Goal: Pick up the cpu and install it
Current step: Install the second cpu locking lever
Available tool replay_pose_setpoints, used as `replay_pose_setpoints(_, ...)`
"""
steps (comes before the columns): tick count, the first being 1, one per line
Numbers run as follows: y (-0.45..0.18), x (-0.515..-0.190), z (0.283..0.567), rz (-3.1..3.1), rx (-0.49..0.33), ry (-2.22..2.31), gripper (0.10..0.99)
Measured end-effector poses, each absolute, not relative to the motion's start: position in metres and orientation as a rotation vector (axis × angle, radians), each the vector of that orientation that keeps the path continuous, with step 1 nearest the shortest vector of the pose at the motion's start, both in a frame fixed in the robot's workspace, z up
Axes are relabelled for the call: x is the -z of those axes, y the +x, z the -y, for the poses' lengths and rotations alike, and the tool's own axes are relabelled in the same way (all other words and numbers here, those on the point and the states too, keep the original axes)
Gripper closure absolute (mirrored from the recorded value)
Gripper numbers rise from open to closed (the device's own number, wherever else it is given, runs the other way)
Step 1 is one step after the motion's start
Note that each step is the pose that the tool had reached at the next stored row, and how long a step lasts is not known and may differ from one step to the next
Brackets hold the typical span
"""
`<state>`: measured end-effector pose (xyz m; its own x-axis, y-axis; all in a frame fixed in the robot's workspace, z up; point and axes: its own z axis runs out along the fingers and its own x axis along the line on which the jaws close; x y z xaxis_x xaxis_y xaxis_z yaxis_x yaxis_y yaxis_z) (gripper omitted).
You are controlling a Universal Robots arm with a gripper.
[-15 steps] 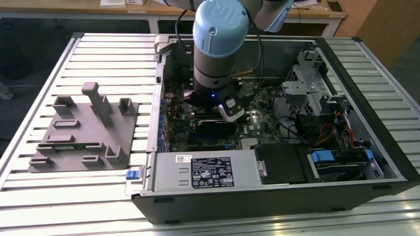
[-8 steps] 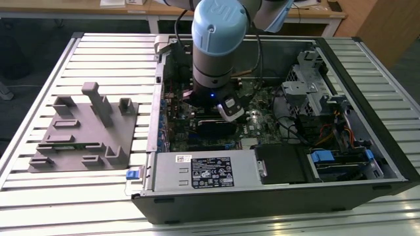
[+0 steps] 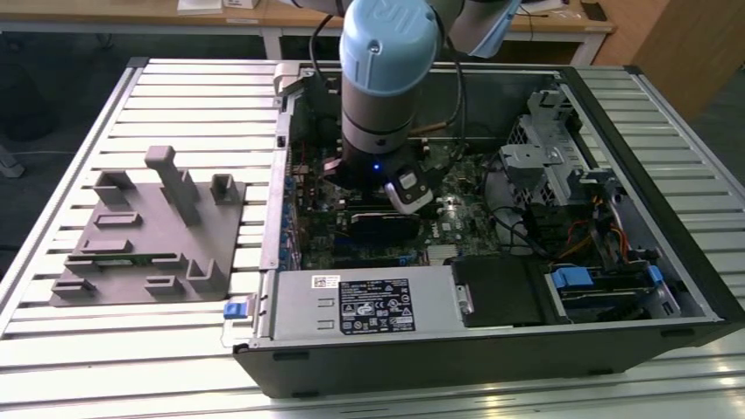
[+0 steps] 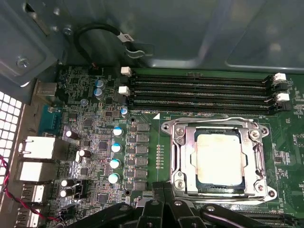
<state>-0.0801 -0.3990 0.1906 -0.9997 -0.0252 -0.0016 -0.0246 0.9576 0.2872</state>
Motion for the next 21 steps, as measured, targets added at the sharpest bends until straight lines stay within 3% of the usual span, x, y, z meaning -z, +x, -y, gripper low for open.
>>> replay_pose_setpoints(21, -0.08, -0.203, 0.396, 3.106, 0.457, 0.04, 0.98)
